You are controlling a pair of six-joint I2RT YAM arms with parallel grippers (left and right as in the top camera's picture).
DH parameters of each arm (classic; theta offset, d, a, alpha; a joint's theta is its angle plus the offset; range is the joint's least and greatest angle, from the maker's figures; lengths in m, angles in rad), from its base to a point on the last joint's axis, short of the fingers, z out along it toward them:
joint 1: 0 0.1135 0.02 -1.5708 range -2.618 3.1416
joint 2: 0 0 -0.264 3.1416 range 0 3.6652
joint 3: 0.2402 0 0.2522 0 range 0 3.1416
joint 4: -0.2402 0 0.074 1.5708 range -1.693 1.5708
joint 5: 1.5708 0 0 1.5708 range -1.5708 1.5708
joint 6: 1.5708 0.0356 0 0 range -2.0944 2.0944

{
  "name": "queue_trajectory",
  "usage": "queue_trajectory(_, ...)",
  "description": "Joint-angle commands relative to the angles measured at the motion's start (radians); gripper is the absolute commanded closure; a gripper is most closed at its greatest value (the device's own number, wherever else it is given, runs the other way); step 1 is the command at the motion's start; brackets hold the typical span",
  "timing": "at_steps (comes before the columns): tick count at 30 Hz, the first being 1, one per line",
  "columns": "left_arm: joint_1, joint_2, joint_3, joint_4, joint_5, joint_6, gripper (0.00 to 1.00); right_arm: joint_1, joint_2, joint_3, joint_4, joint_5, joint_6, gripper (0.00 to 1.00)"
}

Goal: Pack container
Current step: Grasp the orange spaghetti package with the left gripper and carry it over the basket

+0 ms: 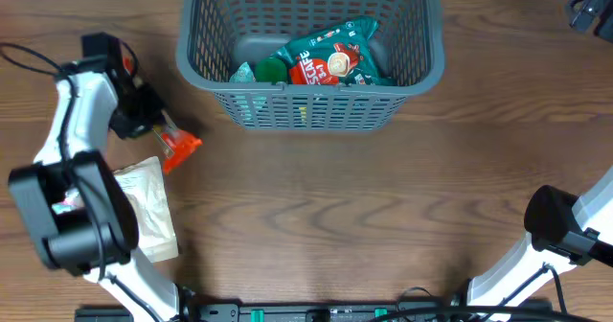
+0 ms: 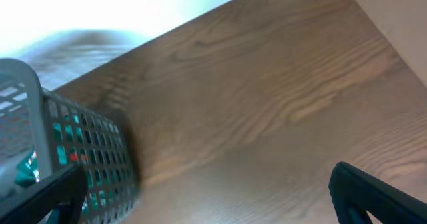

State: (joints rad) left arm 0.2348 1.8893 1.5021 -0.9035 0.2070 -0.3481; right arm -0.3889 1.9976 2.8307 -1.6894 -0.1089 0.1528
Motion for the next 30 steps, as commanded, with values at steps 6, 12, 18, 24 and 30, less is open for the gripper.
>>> queue_trajectory(6, 0.004, -0.309, 0.367, -0.171, -0.068, 0.117, 0.94, 0.004, -0.007, 0.003, -0.005, -0.008, -0.027, 0.01)
queue_trajectory(12, -0.085, -0.388, 0.466, -0.175, 0.044, 0.595, 0.94, 0.004, -0.007, 0.003, -0.002, -0.008, -0.027, 0.01)
queue_trajectory(18, -0.287, -0.402, 0.483, -0.127, 0.048, 1.265, 0.94, 0.004, -0.007, 0.003, 0.002, -0.008, -0.027, 0.01)
queue_trajectory(24, -0.423, -0.377, 0.482, 0.067, 0.048, 1.646, 0.94, 0.004, -0.007, 0.003, 0.002, -0.008, -0.027, 0.01)
queue_trajectory(30, -0.476, -0.266, 0.482, 0.235, 0.082, 1.658, 0.94, 0.004, -0.007, 0.003, 0.002, -0.016, -0.026, 0.01)
